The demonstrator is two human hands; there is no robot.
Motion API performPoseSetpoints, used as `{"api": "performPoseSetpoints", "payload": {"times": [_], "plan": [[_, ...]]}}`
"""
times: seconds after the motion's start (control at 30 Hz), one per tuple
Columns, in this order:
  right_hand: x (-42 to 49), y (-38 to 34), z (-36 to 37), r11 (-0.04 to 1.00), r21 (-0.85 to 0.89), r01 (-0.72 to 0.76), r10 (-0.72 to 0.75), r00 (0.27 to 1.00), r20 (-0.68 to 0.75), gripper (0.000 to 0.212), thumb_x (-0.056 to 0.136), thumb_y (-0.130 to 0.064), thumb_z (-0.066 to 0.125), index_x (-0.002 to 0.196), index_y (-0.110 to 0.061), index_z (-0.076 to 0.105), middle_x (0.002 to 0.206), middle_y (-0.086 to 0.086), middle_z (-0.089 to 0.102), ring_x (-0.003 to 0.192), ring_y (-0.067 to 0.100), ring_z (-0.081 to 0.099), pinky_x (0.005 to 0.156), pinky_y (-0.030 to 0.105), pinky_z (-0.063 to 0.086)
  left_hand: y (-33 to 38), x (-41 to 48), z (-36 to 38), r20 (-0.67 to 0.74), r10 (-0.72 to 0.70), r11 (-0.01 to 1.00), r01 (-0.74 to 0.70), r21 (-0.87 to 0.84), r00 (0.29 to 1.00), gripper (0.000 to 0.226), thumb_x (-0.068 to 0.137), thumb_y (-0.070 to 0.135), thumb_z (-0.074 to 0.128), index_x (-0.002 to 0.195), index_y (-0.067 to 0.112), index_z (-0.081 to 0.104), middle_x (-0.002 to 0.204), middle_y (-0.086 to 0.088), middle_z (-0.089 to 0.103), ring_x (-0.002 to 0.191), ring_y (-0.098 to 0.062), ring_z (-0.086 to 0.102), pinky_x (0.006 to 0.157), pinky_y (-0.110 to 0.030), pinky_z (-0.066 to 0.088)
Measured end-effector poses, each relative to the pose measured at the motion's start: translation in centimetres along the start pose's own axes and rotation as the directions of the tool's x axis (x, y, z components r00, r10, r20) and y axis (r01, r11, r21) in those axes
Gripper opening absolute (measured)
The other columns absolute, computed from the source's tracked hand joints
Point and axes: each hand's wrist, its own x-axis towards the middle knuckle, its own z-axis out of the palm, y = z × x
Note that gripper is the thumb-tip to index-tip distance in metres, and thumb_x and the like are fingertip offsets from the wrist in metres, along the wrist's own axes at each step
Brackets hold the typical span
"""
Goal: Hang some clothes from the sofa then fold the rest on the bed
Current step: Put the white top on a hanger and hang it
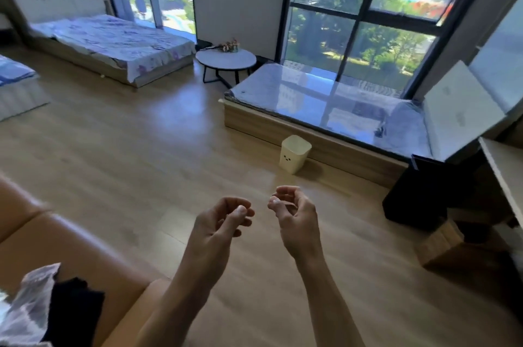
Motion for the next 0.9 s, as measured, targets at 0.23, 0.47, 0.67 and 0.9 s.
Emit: {"api": "performPoseSetpoints", "payload": {"times": [0.23, 0.47, 0.67, 0.9], "plan": [[12.2, 0.1, 5.2, 1.000, 0.018, 0.003, -0.007, 0.985, 0.175, 0.014, 0.094, -0.025, 0.067, 0.108, -0.026, 0.062, 0.100, -0.007, 0.069, 0.093, 0.007, 0.068, 0.082, 0.030, 0.059, -0.9, 10.6, -1.6, -0.246, -0.060, 0.996, 0.044, -0.073, 0.967, 0.033, 0.082, 0.037, 0.054, 0.100, 0.014, 0.070, 0.094, -0.001, 0.077, 0.087, -0.017, 0.072, 0.081, -0.037, 0.051], [25.1, -1.5, 15.8, 0.995, 0.023, 0.094, -0.096, 0.945, 0.314, 0.014, 0.094, -0.023, 0.066, 0.107, -0.026, 0.062, 0.100, -0.006, 0.070, 0.092, 0.007, 0.070, 0.077, 0.026, 0.058, -2.3, 24.2, -7.2, -0.406, -0.069, 0.996, 0.038, -0.083, 0.911, 0.019, 0.103, 0.016, 0.050, 0.102, 0.016, 0.069, 0.095, 0.000, 0.076, 0.091, -0.017, 0.071, 0.085, -0.037, 0.053], [33.6, -4.5, 25.9, 0.989, 0.073, 0.129, -0.148, 0.884, 0.443, 0.013, 0.094, -0.022, 0.066, 0.107, -0.023, 0.062, 0.100, -0.003, 0.070, 0.091, 0.012, 0.071, 0.080, 0.032, 0.059, -1.2, 32.9, -13.9, -0.521, -0.081, 0.996, 0.047, -0.077, 0.850, 0.020, 0.103, 0.017, 0.049, 0.103, 0.015, 0.068, 0.097, 0.001, 0.075, 0.092, -0.015, 0.070, 0.087, -0.037, 0.053], [37.7, -6.4, 41.3, 0.990, 0.113, 0.085, -0.140, 0.714, 0.686, 0.015, 0.094, -0.014, 0.067, 0.107, -0.019, 0.064, 0.098, -0.001, 0.071, 0.089, 0.016, 0.072, 0.077, 0.032, 0.059, -2.5, 38.3, -23.7, -0.703, -0.103, 0.989, -0.003, -0.147, 0.704, 0.027, 0.091, 0.035, 0.055, 0.103, 0.016, 0.069, 0.099, -0.003, 0.075, 0.095, -0.019, 0.070, 0.085, -0.033, 0.051]]}}
